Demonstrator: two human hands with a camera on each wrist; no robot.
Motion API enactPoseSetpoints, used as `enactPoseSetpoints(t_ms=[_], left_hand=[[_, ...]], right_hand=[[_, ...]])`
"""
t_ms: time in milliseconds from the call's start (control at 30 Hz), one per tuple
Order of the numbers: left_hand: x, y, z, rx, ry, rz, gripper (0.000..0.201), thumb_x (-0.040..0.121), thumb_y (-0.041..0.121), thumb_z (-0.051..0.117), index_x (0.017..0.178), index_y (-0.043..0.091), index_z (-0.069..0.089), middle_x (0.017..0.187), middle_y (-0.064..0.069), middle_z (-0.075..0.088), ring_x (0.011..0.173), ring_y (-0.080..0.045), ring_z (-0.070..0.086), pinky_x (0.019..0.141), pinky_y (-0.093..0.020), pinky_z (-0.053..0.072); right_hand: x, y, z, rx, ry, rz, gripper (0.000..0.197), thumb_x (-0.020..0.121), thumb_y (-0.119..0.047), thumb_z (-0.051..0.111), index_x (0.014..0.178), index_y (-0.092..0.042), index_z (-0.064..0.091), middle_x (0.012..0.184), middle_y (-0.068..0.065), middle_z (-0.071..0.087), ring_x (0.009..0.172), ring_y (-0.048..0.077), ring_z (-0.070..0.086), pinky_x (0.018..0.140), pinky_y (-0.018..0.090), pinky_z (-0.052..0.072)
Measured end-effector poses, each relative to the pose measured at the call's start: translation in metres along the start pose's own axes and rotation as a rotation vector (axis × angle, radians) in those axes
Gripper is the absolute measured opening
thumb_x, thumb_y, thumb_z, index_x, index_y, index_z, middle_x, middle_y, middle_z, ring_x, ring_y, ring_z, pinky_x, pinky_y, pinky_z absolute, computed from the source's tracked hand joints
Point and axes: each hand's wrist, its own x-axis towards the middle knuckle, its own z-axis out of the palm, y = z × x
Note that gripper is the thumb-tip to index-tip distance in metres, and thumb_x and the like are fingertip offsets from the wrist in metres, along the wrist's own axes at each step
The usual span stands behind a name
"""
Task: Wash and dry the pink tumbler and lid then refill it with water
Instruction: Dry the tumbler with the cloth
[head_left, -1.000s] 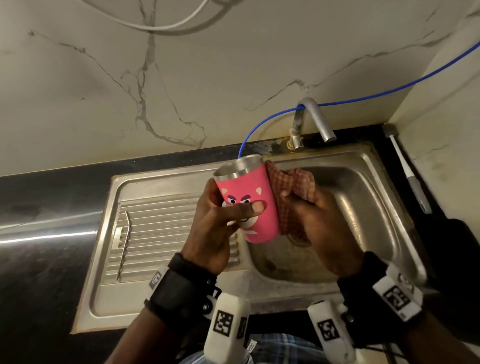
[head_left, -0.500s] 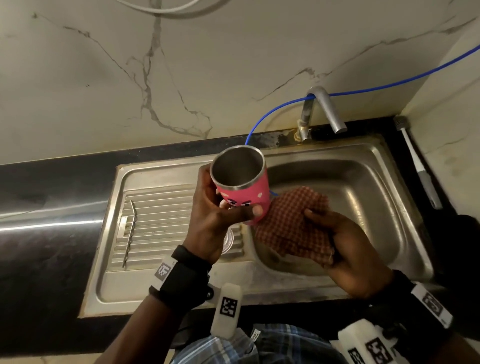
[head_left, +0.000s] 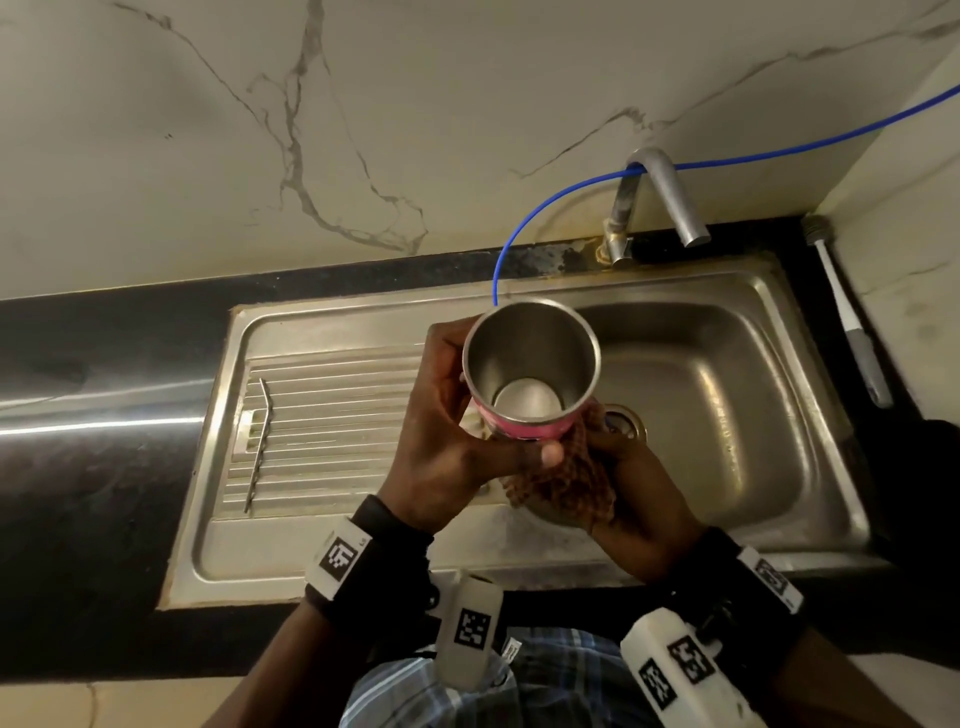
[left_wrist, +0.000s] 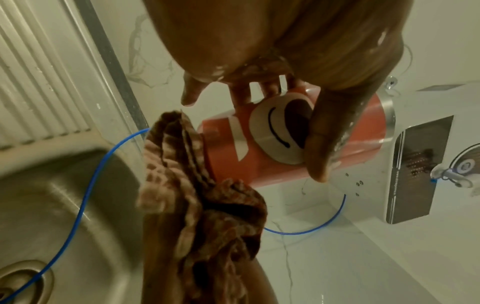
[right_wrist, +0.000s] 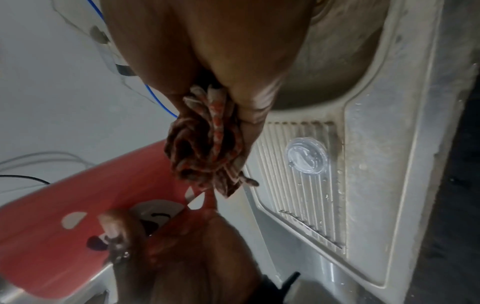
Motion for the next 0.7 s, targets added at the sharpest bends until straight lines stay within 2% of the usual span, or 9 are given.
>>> enactPoseSetpoints(t_ms=[133,200,233,333,400,500,567,633,700], left_hand=[[-0.001,0.005,-0.008,-0.031,0.029,0.018,0.096,0.052,-0.009,0.092,0.134,0.017,0.048,0.135,0.003,0.063,0.128,-0.019,0.063,0.101,-0.031,0.053],[-0.002,0.007,-0.013,-0.011,0.027,0.038,0.098,0.051,-0.008,0.093,0.135,0.017,0.047,0.134,0.009,0.063,0.129,-0.019,0.063,0.103,-0.032,0.052],[-0.003,0.007,-0.013,0.008,0.023,0.043,0.099,0.051,-0.007,0.094,0.135,0.017,0.047,0.134,0.011,0.063,0.128,-0.018,0.062,0.103,-0.031,0.052],[-0.007,0.006,-0.008,0.034,0.011,0.028,0.098,0.052,-0.006,0.095,0.134,0.020,0.049,0.134,0.012,0.063,0.127,-0.014,0.063,0.102,-0.029,0.052],[-0.009,0.003,-0.003,0.020,0.006,0.011,0.097,0.052,-0.009,0.094,0.133,0.020,0.049,0.133,0.014,0.064,0.126,-0.013,0.064,0.100,-0.028,0.053],[-0.008,-0.001,-0.003,0.026,0.015,0.016,0.098,0.053,-0.007,0.095,0.132,0.030,0.051,0.136,0.006,0.064,0.128,-0.018,0.064,0.099,-0.032,0.055],[-0.006,-0.001,-0.006,0.044,0.021,0.010,0.097,0.054,-0.002,0.097,0.131,0.038,0.054,0.139,-0.004,0.062,0.131,-0.027,0.063,0.100,-0.039,0.056],[-0.003,-0.007,-0.011,0.062,0.043,-0.003,0.096,0.055,-0.001,0.098,0.133,0.031,0.052,0.138,-0.005,0.061,0.130,-0.026,0.063,0.102,-0.038,0.055],[-0.001,-0.016,-0.018,0.069,0.077,-0.034,0.095,0.055,0.000,0.098,0.133,0.022,0.049,0.136,-0.004,0.062,0.128,-0.021,0.063,0.102,-0.035,0.054]], right_hand=[[0.003,0.017,-0.007,-0.195,0.014,0.011,0.033,0.101,-0.009,0.051,0.129,-0.005,0.068,0.128,0.028,0.067,0.115,0.047,0.067,0.096,0.065,0.053],[0.004,0.014,-0.010,-0.179,0.081,-0.026,0.030,0.101,-0.007,0.051,0.125,-0.008,0.070,0.124,0.025,0.070,0.108,0.041,0.072,0.085,0.060,0.059],[0.005,0.010,-0.012,-0.155,0.101,-0.045,0.032,0.102,-0.009,0.051,0.129,-0.008,0.067,0.123,0.023,0.071,0.104,0.037,0.073,0.083,0.058,0.061],[0.003,-0.003,-0.007,-0.081,0.073,-0.071,0.034,0.103,-0.018,0.049,0.131,-0.012,0.067,0.129,0.021,0.069,0.106,0.035,0.070,0.098,0.064,0.050],[0.000,-0.007,0.003,-0.032,0.032,-0.071,0.034,0.104,-0.020,0.047,0.125,-0.013,0.071,0.126,0.020,0.070,0.101,0.033,0.071,0.090,0.055,0.055],[-0.001,-0.002,0.011,0.013,0.018,-0.001,0.037,0.102,-0.022,0.049,0.129,-0.004,0.066,0.117,0.022,0.073,0.091,0.031,0.075,0.080,0.048,0.061],[0.002,0.004,0.009,0.027,0.024,0.022,0.038,0.102,-0.021,0.050,0.131,-0.002,0.065,0.121,0.022,0.072,0.097,0.031,0.075,0.088,0.047,0.060],[0.004,0.009,0.004,0.033,0.032,0.025,0.038,0.103,-0.019,0.048,0.133,-0.004,0.066,0.129,0.023,0.068,0.107,0.034,0.072,0.096,0.050,0.056],[0.007,0.010,-0.004,0.068,0.033,0.033,0.039,0.103,-0.016,0.046,0.135,-0.003,0.064,0.132,0.023,0.066,0.114,0.036,0.070,0.096,0.052,0.056]])
